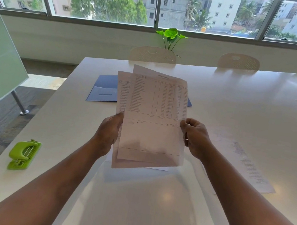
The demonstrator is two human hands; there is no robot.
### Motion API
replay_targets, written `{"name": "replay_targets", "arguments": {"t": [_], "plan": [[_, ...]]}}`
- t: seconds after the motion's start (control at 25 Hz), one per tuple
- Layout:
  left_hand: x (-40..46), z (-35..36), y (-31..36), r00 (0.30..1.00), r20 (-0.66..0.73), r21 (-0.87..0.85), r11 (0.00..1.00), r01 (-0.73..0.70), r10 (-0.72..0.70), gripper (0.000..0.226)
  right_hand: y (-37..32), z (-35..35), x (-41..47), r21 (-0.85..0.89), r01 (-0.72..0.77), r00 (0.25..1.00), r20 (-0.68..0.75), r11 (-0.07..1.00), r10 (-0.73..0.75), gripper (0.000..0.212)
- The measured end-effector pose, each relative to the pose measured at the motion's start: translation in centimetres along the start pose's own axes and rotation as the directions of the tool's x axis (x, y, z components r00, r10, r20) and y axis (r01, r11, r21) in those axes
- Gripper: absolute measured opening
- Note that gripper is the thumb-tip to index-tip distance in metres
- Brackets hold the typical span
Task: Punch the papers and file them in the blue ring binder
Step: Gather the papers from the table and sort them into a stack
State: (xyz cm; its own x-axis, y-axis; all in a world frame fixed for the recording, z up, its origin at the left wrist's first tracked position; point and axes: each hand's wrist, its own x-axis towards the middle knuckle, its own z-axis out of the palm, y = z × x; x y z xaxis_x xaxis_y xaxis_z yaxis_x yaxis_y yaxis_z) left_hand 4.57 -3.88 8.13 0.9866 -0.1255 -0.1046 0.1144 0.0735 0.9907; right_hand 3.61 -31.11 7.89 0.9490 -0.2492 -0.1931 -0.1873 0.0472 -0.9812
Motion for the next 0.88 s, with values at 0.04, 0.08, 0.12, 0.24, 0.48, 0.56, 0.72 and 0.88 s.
{"name": "replay_targets", "arguments": {"t": [0.04,0.08,0.12,0.24,0.48,0.56,0.72,0.88], "plan": [[0.0,0.0,0.0,0.999,0.036,-0.01,1.0,-0.012,0.012,0.038,0.0,0.2,-0.1,-0.001,0.016,1.0,-0.001,1.0,-0.016,0.019],[0.0,0.0,0.0,0.999,0.044,-0.014,1.0,-0.017,0.018,0.042,0.0,0.5,-0.1,-0.007,0.031,0.999,-0.007,0.999,-0.031,0.02],[-0.2,0.1,0.1,1.0,0.016,-0.01,1.0,-0.01,0.01,0.043,0.0,0.8,-0.3,-0.018,0.044,0.999,-0.013,0.999,-0.044,0.021],[-0.4,0.5,0.1,0.993,-0.12,0.032,0.999,0.008,-0.004,0.026,0.1,1.6,-0.5,0.003,0.064,0.998,-0.006,0.998,-0.064,0.02],[-0.7,0.7,0.7,0.983,-0.17,0.094,0.994,-0.055,0.07,0.012,0.1,2.2,-1.1,0.169,0.118,0.987,0.087,0.978,-0.135,0.01],[-0.7,0.6,0.9,0.978,-0.183,0.12,0.99,-0.077,0.099,0.012,-0.2,2.2,-1.3,0.166,0.143,0.979,0.122,0.976,-0.164,0.008],[-0.8,0.2,1.4,0.962,-0.197,0.173,0.972,-0.158,0.191,0.013,-0.9,2.2,-1.6,0.162,0.204,0.964,0.138,0.965,-0.227,0.01],[-0.5,-0.1,2.4,0.929,-0.202,0.198,0.942,-0.273,0.311,0.014,-1.7,2.4,-2.1,0.184,0.271,0.941,0.154,0.945,-0.3,0.009]]}}
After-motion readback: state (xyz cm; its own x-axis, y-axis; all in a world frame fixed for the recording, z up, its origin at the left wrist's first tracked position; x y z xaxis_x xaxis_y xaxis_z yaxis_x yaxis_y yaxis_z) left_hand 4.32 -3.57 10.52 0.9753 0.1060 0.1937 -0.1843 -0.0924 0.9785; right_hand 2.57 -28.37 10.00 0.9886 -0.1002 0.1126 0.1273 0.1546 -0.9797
